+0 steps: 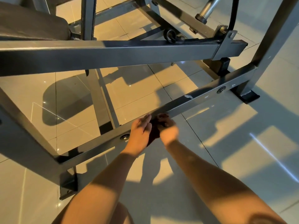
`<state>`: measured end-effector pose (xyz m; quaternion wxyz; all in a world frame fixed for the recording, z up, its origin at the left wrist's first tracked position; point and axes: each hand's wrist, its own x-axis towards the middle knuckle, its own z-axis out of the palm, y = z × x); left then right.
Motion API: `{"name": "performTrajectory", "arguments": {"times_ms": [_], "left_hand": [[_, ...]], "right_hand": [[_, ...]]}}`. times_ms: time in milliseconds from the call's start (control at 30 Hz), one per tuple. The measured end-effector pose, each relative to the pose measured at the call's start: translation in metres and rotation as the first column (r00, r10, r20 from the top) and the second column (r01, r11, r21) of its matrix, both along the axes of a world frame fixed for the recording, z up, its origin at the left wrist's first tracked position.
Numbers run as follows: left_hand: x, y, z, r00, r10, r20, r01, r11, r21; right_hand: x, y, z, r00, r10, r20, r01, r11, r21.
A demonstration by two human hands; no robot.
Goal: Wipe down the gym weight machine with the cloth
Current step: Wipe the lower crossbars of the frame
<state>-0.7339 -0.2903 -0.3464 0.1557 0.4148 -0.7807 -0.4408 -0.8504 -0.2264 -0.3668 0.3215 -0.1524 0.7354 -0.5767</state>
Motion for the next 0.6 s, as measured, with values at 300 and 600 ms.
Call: {"name": "performTrajectory", "arguments": {"times_ms": [300, 600], "left_hand": [[-0.008, 0.001, 0.002, 0.999, 0.04, -0.019, -0.039, 0.999, 0.035], [-0.005, 0.003, 0.003, 0.999, 0.032, -0.036, -0.03, 0.998, 0.05]], "right_hand": [[-0.007, -0.001, 0.005, 0.958, -0.069, 0.278, 0.092, 0.993, -0.072], [-0.044, 0.009, 0.005, 0.979, -0.178, 0.098, 0.173, 0.983, 0.061]]}}
